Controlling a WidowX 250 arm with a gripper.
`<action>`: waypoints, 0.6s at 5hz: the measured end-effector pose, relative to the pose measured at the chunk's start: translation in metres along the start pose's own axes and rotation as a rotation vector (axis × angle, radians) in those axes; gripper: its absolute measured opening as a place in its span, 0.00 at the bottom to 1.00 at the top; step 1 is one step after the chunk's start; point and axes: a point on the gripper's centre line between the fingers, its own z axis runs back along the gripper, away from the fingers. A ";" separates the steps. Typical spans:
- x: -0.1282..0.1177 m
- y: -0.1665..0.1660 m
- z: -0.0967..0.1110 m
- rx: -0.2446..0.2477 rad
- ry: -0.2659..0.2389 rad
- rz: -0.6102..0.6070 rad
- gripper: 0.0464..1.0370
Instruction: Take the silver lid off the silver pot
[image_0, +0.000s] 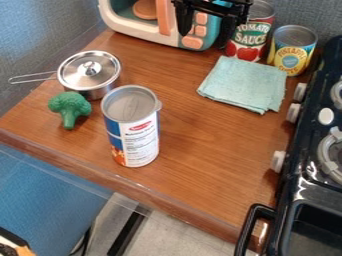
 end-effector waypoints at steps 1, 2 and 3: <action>-0.005 -0.002 -0.013 -0.004 0.039 -0.002 0.96; -0.014 0.014 -0.024 -0.028 0.071 0.039 0.96; -0.024 0.045 -0.021 -0.022 0.060 0.087 0.96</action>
